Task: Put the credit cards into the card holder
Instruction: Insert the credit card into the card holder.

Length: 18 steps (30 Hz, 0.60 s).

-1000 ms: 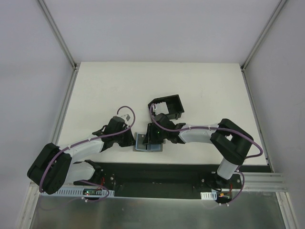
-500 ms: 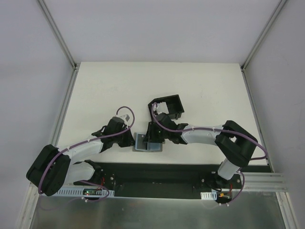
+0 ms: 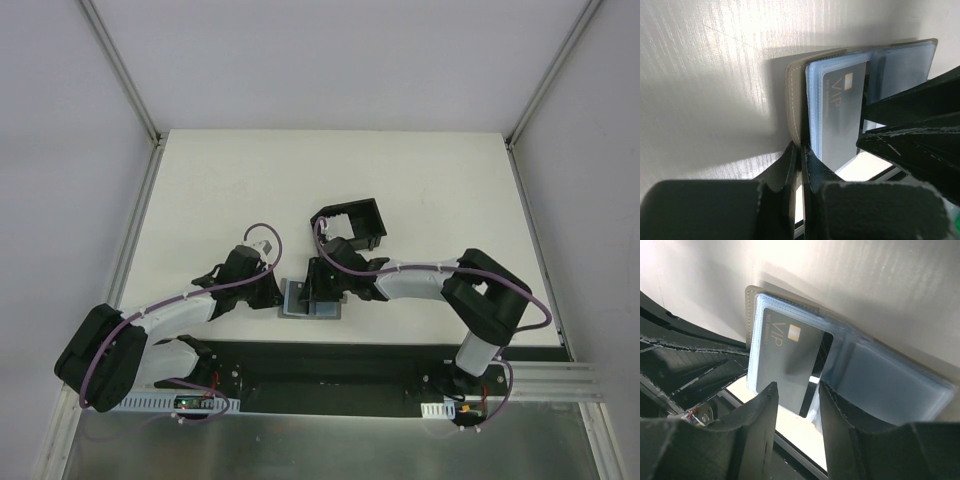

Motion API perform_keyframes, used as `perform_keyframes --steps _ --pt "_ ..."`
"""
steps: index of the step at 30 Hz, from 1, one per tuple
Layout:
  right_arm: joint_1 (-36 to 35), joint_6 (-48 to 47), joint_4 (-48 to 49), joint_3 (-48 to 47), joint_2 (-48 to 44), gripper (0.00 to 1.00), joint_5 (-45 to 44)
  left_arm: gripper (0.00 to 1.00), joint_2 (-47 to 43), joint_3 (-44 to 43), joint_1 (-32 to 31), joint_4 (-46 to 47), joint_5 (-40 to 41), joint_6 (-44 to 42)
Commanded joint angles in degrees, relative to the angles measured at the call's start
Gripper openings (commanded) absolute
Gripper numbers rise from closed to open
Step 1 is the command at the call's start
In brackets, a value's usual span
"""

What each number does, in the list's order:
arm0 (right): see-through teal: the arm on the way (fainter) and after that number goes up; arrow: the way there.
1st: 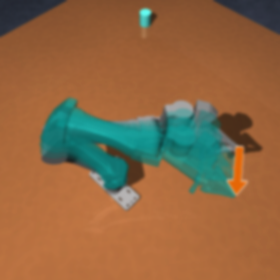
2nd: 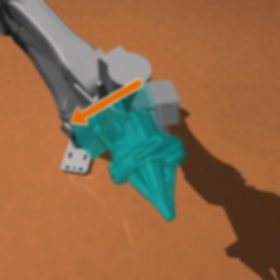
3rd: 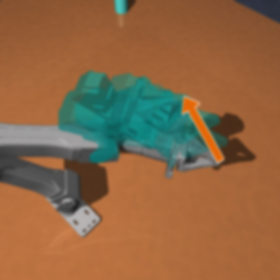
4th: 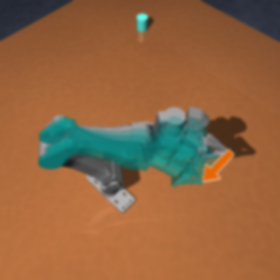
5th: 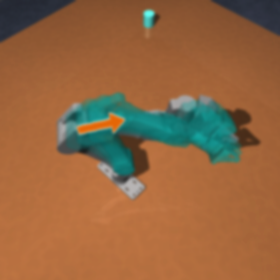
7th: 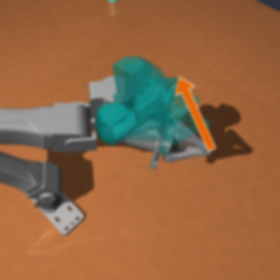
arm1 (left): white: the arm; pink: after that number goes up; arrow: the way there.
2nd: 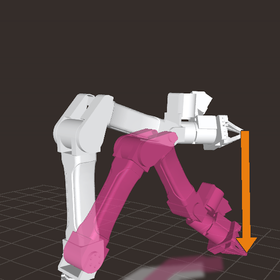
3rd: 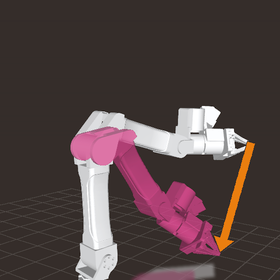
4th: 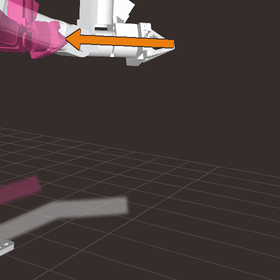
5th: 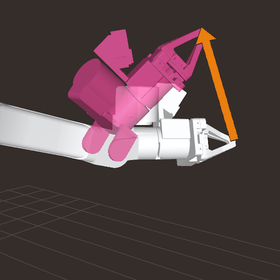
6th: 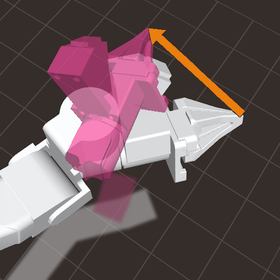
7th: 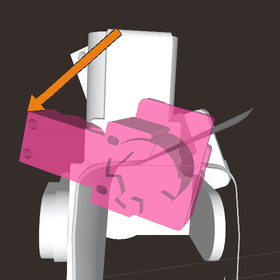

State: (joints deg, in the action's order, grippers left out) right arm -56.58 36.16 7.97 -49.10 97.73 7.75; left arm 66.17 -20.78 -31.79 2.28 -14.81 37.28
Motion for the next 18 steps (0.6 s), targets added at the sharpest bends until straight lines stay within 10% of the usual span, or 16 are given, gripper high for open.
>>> perform_keyframes --steps 1,18 --pt "-0.55 -0.30 2.66 -3.28 1.50 0.40 3.33 0.00 -0.25 0.65 0.15 -2.64 0.83 -0.36" --pt "4.01 -11.28 -13.40 -4.59 -16.60 0.48 -6.25 0.00 -1.48 -0.49 0.06 -3.25 1.45 -0.36"
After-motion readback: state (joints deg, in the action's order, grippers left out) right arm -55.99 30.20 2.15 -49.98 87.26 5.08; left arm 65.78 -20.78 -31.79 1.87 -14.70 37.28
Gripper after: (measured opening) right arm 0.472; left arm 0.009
